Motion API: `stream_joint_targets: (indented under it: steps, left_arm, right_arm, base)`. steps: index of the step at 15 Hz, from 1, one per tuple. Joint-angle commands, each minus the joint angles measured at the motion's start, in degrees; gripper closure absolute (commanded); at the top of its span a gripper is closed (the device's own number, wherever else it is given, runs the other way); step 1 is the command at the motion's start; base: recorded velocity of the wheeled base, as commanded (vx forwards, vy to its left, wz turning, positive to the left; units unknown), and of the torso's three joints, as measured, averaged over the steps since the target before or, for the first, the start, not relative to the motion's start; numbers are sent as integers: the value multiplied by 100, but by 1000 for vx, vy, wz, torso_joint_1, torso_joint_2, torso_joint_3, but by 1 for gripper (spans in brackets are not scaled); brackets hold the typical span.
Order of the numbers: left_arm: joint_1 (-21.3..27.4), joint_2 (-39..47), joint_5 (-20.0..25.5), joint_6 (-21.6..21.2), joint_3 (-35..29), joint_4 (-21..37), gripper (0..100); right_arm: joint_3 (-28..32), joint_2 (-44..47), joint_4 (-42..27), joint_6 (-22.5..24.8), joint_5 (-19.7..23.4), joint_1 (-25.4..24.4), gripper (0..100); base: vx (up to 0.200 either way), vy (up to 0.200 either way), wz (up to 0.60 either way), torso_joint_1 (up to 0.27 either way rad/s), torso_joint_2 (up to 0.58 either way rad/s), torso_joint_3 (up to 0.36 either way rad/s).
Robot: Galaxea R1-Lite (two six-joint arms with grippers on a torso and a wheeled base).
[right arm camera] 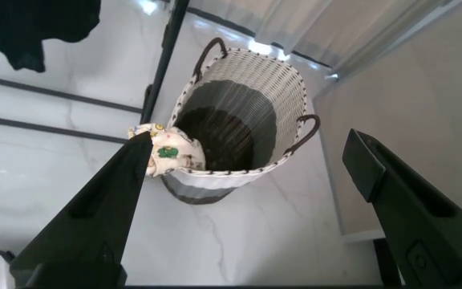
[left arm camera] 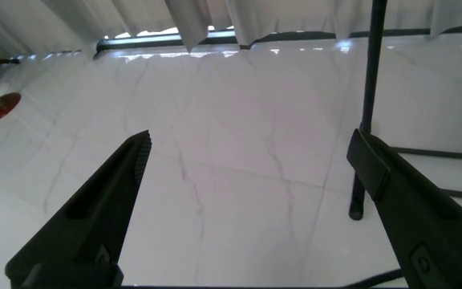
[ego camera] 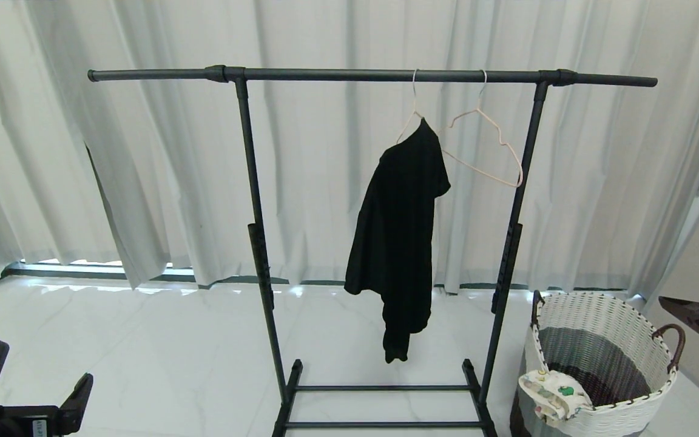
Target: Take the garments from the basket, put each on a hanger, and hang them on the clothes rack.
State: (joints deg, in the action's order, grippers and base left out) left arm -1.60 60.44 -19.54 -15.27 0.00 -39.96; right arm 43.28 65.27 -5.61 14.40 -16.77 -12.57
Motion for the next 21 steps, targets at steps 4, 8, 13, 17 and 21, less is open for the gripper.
stream_joint_targets:
  steps: [4,8,13,17,21]
  left_arm:
    - [19,-32,3,-81,0,-3,0]
    - [19,-191,3,-98,0,-3,0]
    - [10,-243,-6,-98,0,-3,0]
    - [19,-243,3,-90,0,-3,0]
    - [10,-235,-6,-90,0,-3,0]
  right_arm:
    - [-109,3,-11,2,-1,62,0]
    - [-302,-76,-2,54,-1,141,0]
    - [-364,-67,33,98,-1,220,0]
    - [-830,-93,754,230,-1,229,0]
    - [-997,-155,1009,327,-1,281,0]
  base:
    - [0,-200,0,-5,19,14]
    - [0,-200,0,2,4,1]
    - [0,-160,0,0,0,4]
    - [0,0,0,0,0,0]
    - [0,0,0,-104,314,209]
